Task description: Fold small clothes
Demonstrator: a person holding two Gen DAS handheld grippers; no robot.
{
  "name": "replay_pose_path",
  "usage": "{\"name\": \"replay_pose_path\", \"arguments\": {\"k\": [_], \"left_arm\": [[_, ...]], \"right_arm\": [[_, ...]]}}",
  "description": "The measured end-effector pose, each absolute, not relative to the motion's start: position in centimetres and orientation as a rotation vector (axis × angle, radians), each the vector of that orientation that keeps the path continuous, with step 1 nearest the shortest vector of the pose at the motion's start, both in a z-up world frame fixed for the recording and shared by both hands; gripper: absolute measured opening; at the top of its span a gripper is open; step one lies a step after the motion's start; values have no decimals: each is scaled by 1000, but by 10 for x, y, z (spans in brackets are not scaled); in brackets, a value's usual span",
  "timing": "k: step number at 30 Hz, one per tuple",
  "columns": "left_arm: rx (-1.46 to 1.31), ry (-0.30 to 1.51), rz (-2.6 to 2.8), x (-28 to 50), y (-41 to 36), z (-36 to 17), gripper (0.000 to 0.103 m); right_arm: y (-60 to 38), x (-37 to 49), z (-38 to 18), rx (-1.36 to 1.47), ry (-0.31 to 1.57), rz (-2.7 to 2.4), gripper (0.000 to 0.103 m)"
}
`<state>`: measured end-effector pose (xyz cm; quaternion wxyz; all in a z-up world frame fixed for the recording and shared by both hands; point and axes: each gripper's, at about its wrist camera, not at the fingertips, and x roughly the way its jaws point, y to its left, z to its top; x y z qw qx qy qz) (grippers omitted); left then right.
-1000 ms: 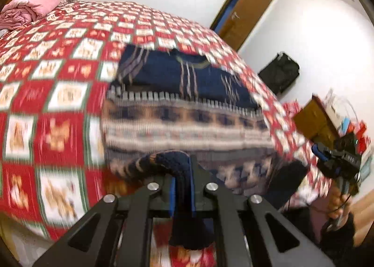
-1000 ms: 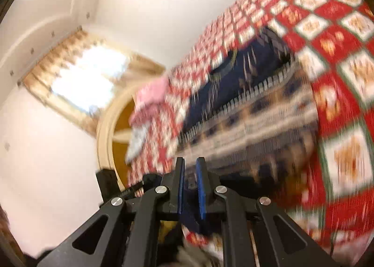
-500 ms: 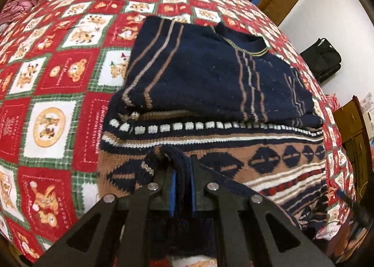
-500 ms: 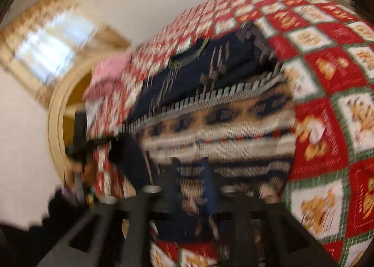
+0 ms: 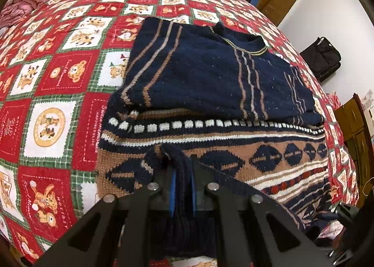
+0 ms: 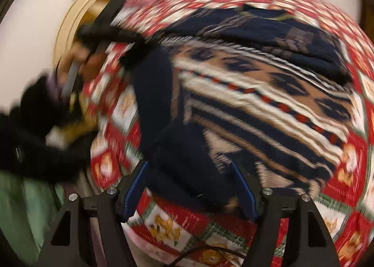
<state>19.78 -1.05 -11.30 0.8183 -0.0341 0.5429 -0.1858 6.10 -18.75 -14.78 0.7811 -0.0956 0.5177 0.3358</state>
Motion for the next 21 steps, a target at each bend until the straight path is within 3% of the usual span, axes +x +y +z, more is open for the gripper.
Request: {"name": "replay_pose_path", "arguments": {"k": [3,4,5,6,7,17,20,21], "left_arm": [[-68,1160,-394,199,-12,-115,11],[-71,1161,-392,200,-12,-115,11],[-71,1158,-392,199,-11,-114,11],[-72,1154,-392,199,-11,-114,11],[-73,1151,-392,197,-10,-113,11],[-173,1034,-465,205,6,-53,10],[-174,1019,-452,231,1,-43,11],[-176,1031,-456,244,-2,-44,15]], "right_arm": [[-172,56,-165,-383,1122,698,71],[-170,58,-171,-407,1139,678,64],[-169,60,-175,-413,1152,682,32],[-168,61,-177,-421,1158,680,20],[-171,63,-175,-405,1159,667,17],[-268,120,-62,222,873,584,11],[-285,157,-59,356,815,495,11],[-293,174,-65,408,805,452,11]]}}
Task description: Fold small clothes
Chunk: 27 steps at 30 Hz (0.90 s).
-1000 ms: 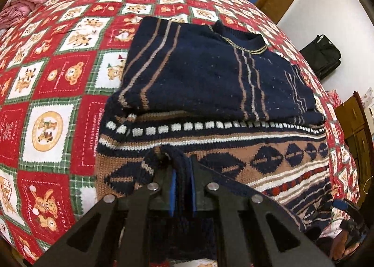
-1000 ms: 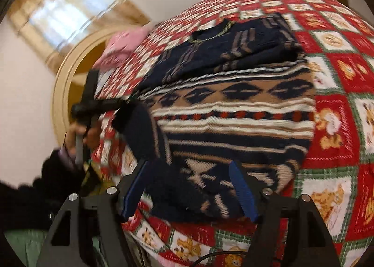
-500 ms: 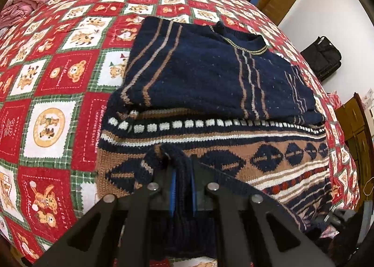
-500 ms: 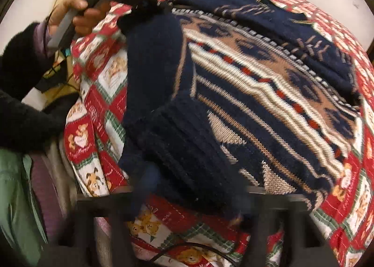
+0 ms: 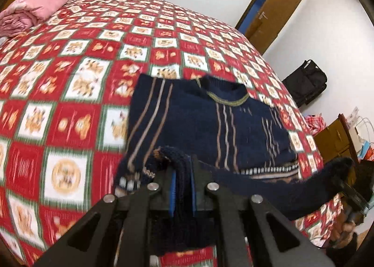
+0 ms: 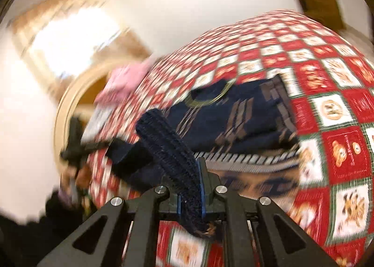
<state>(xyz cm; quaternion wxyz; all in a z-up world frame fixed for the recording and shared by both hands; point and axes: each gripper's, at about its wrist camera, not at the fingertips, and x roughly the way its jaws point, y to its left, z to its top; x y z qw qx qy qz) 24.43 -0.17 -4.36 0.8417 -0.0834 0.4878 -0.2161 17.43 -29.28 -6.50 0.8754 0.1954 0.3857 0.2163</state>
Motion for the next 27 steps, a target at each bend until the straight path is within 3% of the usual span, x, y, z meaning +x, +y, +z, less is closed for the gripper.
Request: {"name": "replay_pose_path", "arguments": {"k": [5,8,10,13,20,27], "left_arm": [[-157,1164,-396,291,3,-69,42],[-72,1106,-405,289,18,-62,49],[-61,1031,-422,285,32,-53,64],[98,908,-427,275,32,-49,66],[768,588,-602,239,-21,-70,66],[880,715,-950,256,-43,-86,66]], "right_arm": [[-310,242,-130,472,890,293,11],[-316,252,-160,470,950,253,11],[-320,253,-172,499,962,261,11],[-321,253,-171,511,952,277,11],[-324,251,-175,545,968,282,11],[-326,252,-177,570,985,274,11]]}}
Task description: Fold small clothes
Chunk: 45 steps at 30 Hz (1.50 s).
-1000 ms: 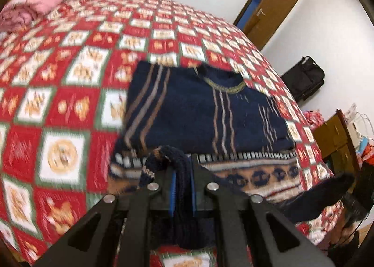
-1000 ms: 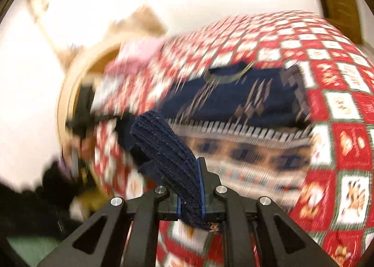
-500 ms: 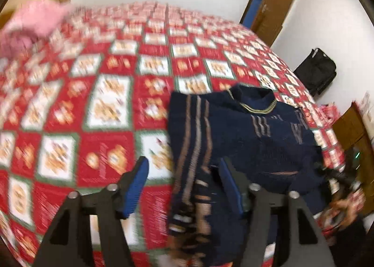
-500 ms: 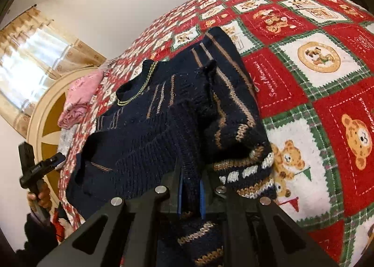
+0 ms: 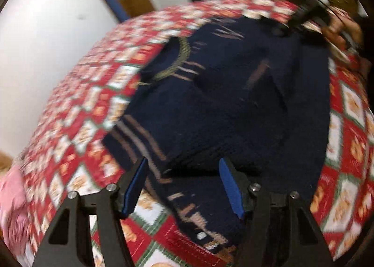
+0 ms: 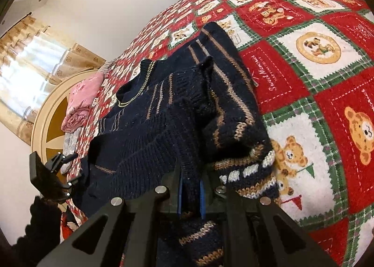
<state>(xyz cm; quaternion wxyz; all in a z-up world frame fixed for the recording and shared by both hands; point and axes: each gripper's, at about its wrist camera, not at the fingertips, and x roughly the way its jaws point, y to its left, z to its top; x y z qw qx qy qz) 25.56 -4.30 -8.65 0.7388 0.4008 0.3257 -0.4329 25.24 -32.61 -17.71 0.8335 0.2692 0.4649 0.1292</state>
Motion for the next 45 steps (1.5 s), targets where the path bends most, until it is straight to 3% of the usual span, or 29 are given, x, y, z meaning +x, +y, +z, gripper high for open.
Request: {"name": "replay_pose_path", "arguments": {"k": [15,20,21,24,25,27,29,30,33,36,40,42,45], "left_arm": [[1205,741,-1180,245,-48,-92,69],[1113,768,-1207,257,-68,-102,69],[1075,779,-1214,260,-73,-103,70],[1027,794,-1186,268,-81,-108,87],[995,816,-1172,271,-81,-110,87],[908,841,-1160,274,-79,-105,81],[795,847,-1141,278,-72,-98,56],[738,848,-1116,279,-68,-96,39],[541,892,-998,290,-57,-96,20],[337,965,-942,297,-49,-101,19],[170,996,-872,308,-39,-108,19],[107,1035,-846,317,-39,-113,19],[239,1012,-829,315,-59,-115,23]], "right_arm": [[-327,255,-180,614,1010,272,11],[-328,253,-181,637,998,265,11],[-328,252,-181,637,997,263,11],[-328,250,-181,635,1001,262,11],[-328,250,-181,634,1002,261,11],[-327,250,-180,629,1004,258,11],[-325,251,-178,613,1009,257,11],[-323,252,-177,604,1013,256,11],[-318,256,-175,581,1030,244,12],[-317,259,-173,588,1046,235,18],[-312,256,-169,605,1020,286,53],[-305,254,-165,556,1006,298,56],[-291,257,-163,412,1008,291,56]]}}
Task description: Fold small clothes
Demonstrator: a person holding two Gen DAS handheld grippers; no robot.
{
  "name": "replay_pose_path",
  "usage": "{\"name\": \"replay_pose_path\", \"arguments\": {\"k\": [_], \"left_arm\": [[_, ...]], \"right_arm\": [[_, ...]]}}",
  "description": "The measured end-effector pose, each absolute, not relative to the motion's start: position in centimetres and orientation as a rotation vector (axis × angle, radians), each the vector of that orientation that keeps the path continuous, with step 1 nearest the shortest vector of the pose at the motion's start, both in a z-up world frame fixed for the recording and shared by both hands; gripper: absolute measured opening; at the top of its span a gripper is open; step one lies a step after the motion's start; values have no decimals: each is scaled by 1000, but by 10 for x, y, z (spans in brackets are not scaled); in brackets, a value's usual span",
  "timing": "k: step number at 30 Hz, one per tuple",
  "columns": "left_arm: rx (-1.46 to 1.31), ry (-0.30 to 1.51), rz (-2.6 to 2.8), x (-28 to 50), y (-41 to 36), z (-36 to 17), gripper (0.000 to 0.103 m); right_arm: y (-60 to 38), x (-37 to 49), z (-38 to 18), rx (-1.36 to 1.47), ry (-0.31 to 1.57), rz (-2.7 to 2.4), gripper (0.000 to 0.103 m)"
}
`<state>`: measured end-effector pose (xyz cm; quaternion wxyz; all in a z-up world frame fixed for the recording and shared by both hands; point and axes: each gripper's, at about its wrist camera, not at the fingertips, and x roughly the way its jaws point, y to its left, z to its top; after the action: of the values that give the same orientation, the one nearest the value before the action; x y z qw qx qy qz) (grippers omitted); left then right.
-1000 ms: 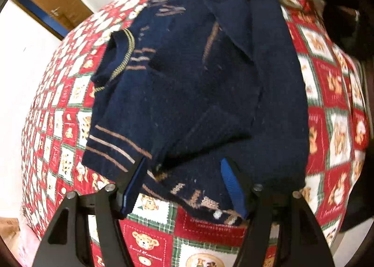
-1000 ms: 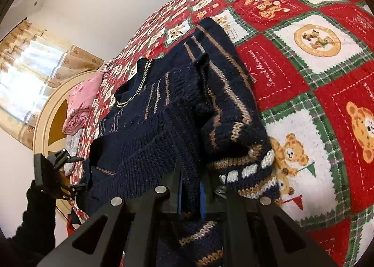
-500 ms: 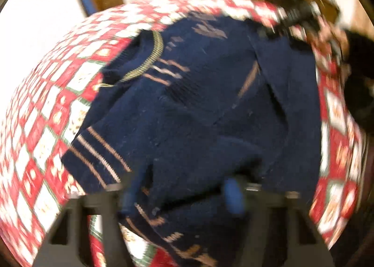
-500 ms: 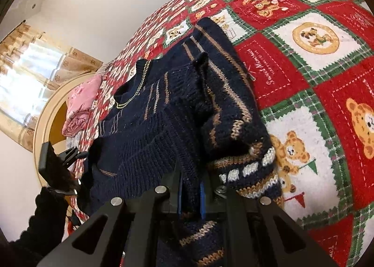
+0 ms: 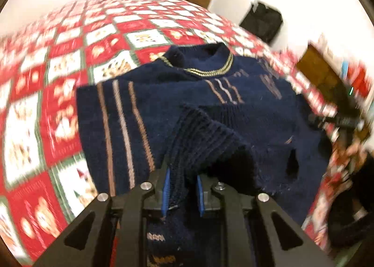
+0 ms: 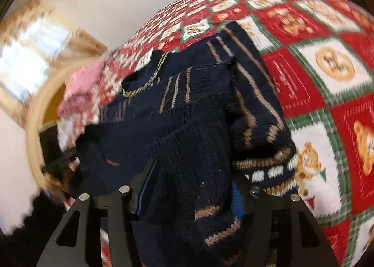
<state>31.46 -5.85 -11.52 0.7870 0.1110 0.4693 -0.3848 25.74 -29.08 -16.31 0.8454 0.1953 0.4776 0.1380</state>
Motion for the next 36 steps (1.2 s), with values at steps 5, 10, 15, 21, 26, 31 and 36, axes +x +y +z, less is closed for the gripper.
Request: {"name": "replay_pose_path", "arguments": {"k": [5,10,15,21,26,31,36], "left_arm": [[354,975,-825,315,-78,-111,38],[173,1032,-836,330,-66,-112,42],[175,1016,-813,315,-63,-108,12],[111,929,-837,292,-52,-76,11],[-28,876,-816,297,-29,-43,11],[-167,817,-738,330,-5,-23,11],[-261,889,-633,390,-4,-60,14]], "right_arm": [[-285,265,-163,323,1009,280,27],[-293,258,-161,333,1002,244,8],[-289,241,-139,330,913,238,8],[-276,233,-96,314,815,272,8],[-264,242,-50,264,737,320,8],[-273,282,-16,280,630,318,8],[-290,364,-66,334,651,216,8]]}}
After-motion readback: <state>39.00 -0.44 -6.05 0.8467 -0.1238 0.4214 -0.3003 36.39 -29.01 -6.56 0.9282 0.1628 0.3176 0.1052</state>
